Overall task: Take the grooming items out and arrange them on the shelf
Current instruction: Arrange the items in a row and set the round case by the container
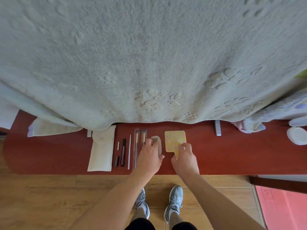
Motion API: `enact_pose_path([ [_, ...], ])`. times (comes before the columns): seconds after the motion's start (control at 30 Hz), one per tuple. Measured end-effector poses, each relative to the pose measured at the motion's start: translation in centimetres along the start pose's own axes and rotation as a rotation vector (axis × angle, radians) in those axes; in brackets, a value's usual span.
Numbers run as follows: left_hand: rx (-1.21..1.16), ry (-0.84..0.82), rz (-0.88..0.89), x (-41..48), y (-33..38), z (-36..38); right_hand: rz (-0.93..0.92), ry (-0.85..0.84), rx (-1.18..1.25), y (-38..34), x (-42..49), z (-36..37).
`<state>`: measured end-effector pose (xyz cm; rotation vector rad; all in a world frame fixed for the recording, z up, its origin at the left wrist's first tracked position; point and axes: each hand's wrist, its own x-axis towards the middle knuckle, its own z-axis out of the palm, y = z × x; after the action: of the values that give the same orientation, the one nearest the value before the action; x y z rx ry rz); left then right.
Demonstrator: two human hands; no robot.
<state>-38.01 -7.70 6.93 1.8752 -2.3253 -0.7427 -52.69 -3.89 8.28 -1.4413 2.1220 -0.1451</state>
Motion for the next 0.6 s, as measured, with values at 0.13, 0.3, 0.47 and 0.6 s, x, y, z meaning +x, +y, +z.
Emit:
enact_pose_path([
  [0.13, 0.005, -0.002, 0.012, 0.13, -0.11, -0.05, 0.002, 0.0, -0.003, -0.29, -0.02, 0.05],
  [0.3, 0.004, -0.001, 0.015, 0.15, -0.17, 0.0, 0.011, 0.0, -0.002, -0.41, -0.02, -0.02],
  [0.47, 0.006, -0.002, 0.012, 0.09, -0.19, 0.02, 0.006, -0.001, -0.009, -0.38, 0.0, -0.03],
  [0.6, 0.004, -0.01, 0.006, 0.08, -0.18, -0.01, -0.001, -0.004, -0.011, -0.26, 0.05, -0.03],
])
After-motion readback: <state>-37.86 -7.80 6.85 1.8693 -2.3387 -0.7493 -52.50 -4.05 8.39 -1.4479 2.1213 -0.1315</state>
